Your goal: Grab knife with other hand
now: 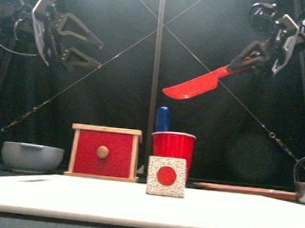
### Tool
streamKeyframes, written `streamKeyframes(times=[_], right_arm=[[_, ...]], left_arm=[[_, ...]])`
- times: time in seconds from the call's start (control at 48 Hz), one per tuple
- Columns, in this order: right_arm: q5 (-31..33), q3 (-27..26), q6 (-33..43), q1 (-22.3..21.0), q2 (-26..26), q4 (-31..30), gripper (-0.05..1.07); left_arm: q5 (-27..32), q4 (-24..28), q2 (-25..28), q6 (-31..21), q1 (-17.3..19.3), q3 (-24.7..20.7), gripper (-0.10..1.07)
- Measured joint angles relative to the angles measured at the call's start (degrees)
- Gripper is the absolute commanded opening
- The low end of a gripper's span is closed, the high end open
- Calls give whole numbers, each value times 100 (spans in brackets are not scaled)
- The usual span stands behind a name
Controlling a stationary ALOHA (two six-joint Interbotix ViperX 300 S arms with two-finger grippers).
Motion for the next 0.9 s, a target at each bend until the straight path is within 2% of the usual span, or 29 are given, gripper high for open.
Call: streamKeyframes(times=[0.188, 0.5, 0.646, 0.896], right_arm=[[-1195, 396, 26, 861, 475, -132, 15], [-2549, 536, 35, 1406, 1582, -237, 15], [-2804, 448, 44, 1529, 2021, -255, 15], [-2962, 246, 53, 1775, 2206, -246, 15]], left_arm=[[519, 149, 413, -9, -149, -343, 102], [1450, 79, 1160, -9, -422, -967, 102], [1538, 176, 1573, 18, -466, -1134, 102], [1441, 483, 2074, 18, -501, -1283, 102]])
